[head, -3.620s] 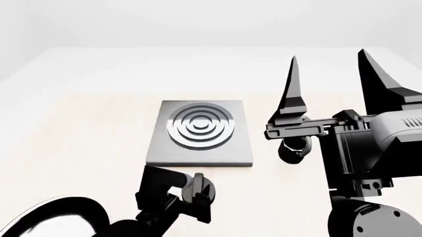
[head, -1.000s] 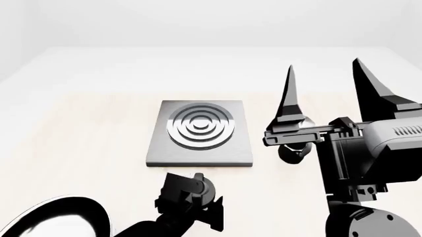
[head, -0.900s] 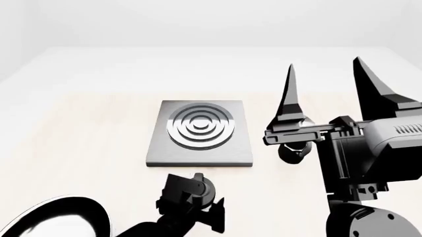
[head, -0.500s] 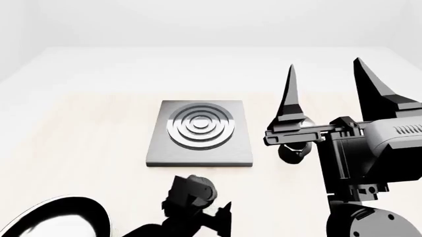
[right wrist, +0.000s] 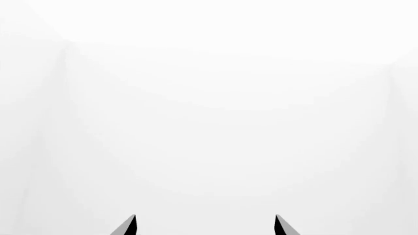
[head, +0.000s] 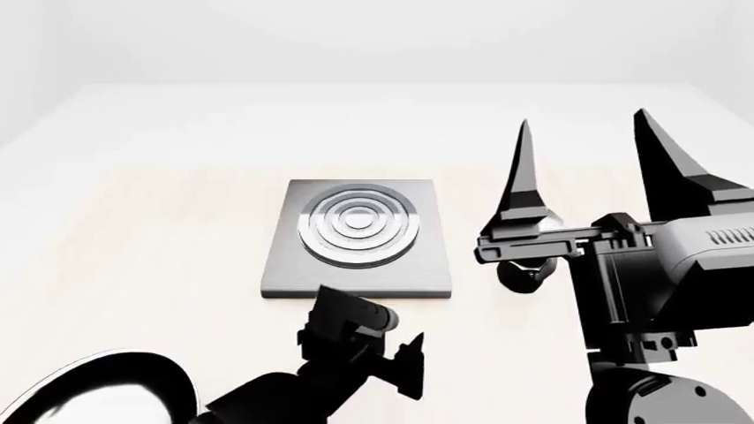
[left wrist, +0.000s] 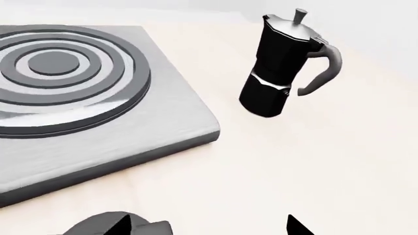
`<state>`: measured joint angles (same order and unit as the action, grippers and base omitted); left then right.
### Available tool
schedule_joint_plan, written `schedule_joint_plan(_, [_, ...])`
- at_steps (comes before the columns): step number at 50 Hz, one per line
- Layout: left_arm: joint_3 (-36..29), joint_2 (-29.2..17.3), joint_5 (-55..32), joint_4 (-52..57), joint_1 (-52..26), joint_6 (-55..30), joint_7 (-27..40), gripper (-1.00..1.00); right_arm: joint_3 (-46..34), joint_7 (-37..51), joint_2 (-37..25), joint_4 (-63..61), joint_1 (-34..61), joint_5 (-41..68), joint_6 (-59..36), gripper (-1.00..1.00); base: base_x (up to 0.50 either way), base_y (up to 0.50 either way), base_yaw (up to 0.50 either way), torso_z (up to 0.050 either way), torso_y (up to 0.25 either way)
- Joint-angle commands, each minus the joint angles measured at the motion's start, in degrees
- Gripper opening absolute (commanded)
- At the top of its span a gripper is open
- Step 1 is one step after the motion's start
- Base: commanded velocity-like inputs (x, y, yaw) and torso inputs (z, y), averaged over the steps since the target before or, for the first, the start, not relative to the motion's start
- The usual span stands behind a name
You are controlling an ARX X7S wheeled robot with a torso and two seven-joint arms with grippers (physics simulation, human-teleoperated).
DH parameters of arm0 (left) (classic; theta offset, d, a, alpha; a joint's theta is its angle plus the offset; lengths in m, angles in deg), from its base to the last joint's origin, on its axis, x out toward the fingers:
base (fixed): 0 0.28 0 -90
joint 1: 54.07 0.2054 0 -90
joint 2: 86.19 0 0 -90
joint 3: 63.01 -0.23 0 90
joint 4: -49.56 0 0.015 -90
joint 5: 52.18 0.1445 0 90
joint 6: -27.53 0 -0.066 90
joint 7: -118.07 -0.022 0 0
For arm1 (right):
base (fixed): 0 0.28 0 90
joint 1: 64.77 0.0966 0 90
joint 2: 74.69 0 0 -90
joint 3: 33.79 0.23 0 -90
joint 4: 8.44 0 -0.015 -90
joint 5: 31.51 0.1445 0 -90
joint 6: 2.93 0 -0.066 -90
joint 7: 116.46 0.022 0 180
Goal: Turn on the stove and put the moka pot on it.
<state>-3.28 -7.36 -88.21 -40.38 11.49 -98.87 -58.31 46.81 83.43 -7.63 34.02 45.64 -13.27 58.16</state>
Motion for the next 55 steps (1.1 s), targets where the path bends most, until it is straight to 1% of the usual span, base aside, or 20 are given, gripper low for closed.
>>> schedule_joint_plan(1, [1.03,0.11,-0.77,1.05,-2.74,-0.54,0.86,1.0,0.19,0.22,-0.23,0.13,0.18,0.41,-0.18,1.0,0.0,0.0,0.0,0.0,0.0])
schedule_joint_plan(5, [1.37,-0.14,-1.34,3.28,-3.16,-0.77,1.33,1.0,0.11,0.17,-0.33,0.28,0.24,0.37,0.05,1.0,0.0,0.0,0.0,0.0,0.0])
schedule_joint_plan(7, [2.17,-0.7,-1.36,6.02,-3.33,0.24,1.77,1.0,-0.13,-0.09,-0.42,1.26,-0.99,-0.64,2.24,1.0,0.0,0.0,0.0,0.0,0.0])
schedule_joint_plan(10, [3.54,-1.56,-0.26,9.24,-3.48,2.95,2.73,1.0,0.58,0.12,-0.76,0.83,0.43,0.33,0.32,1.0,0.0,0.0,0.0,0.0,0.0])
schedule_joint_plan(11, [4.37,-1.53,-0.15,9.78,-3.39,4.07,3.11,1.0,0.44,-0.08,-0.73,1.6,-0.38,-0.23,1.75,1.0,0.0,0.0,0.0,0.0,0.0])
schedule_joint_plan(13, [4.75,-2.28,0.75,11.53,-3.6,5.25,3.52,1.0,0.83,0.02,-0.96,1.58,0.38,0.24,0.74,1.0,0.0,0.0,0.0,0.0,0.0])
schedule_joint_plan(15, [5.6,-3.44,1.33,15.17,-3.93,5.98,4.5,1.0,0.93,-0.27,-1.33,2.48,-0.24,-0.28,1.82,1.0,0.0,0.0,0.0,0.0,0.0])
schedule_joint_plan(16, [5.98,-3.94,1.36,16.77,-3.97,6.47,4.56,1.0,1.3,-0.04,-1.64,1.86,0.69,0.3,0.18,1.0,0.0,0.0,0.0,0.0,0.0])
schedule_joint_plan(17, [6.44,-4.16,1.44,17.88,-3.95,6.83,5.02,1.0,1.32,-0.18,-1.79,2.18,0.36,0.04,0.76,1.0,0.0,0.0,0.0,0.0,0.0])
schedule_joint_plan(18, [7.62,-4.69,1.08,20.02,-3.94,7.29,5.66,1.0,2.03,0.05,-2.23,1.54,1.85,1.03,-1.54,1.0,0.0,0.0,0.0,0.0,0.0])
schedule_joint_plan(21, [8.2,-5.89,2.01,23.19,-4.34,7.6,6.76,1.0,2.51,0.0,-2.64,2.18,2.51,1.3,-2.2,1.0,0.0,0.0,0.0,0.0,0.0])
schedule_joint_plan(28, [11.22,-9.13,2.11,31.72,-4.69,7.33,9.7,1.0,2.96,-0.92,-3.66,7.27,2.86,0.31,-0.93,1.0,0.0,0.0,0.0,0.0,0.0])
schedule_joint_plan(33, [13.32,-11.36,3.13,37.43,-4.79,7.31,12.11,1.0,2.59,-1.59,-3.72,12.7,2.96,-0.96,1.0,1.0,0.0,0.0,0.0,0.0,0.0])
schedule_joint_plan(35, [14.95,-12.08,4.95,40.73,-4.19,9.46,13.5,1.0,2.14,-2.13,-3.44,16.3,2.75,-1.62,2.64,1.0,0.0,0.0,0.0,0.0,0.0])
schedule_joint_plan(39, [16.35,-13.79,4.7,44.68,-3.9,8.63,14.75,1.0,1.61,-2.77,-3.16,20.36,2.63,-2.33,4.51,1.0,0.0,0.0,0.0,0.0,0.0])
schedule_joint_plan(42, [18.7,-15.58,3.54,48.4,-4.36,7.06,16.41,1.0,1.52,-3.58,-2.8,24.52,2.75,-2.53,6.51,1.0,0.0,0.0,0.0,0.0,0.0])
schedule_joint_plan(50, [25.7,-19.17,-3.06,56.21,-5.03,3.5,20.82,1.0,0.52,-4.72,-1.94,33.41,2.46,-3.76,10.17,1.0,0.0,0.0,0.0,0.0,0.0])
schedule_joint_plan(52, [26.74,-20.34,-3.14,57.86,-5.31,3.02,21.79,1.0,0.12,-4.89,-1.79,35.31,2.25,-4.24,10.92,1.0,0.0,0.0,0.0,0.0,0.0])
schedule_joint_plan(53, [28.45,-21.52,-5.28,59.18,-5.77,2.05,23.12,1.0,-0.17,-5.17,-1.56,37.42,1.98,-4.56,12.0,1.0,0.0,0.0,0.0,0.0,0.0])
schedule_joint_plan(55, [29.52,-23.56,-8.02,59.84,-6.15,2.88,25.66,1.0,-0.34,-5.2,-1.32,39.56,1.8,-4.93,12.88,1.0,0.0,0.0,0.0,0.0,0.0])
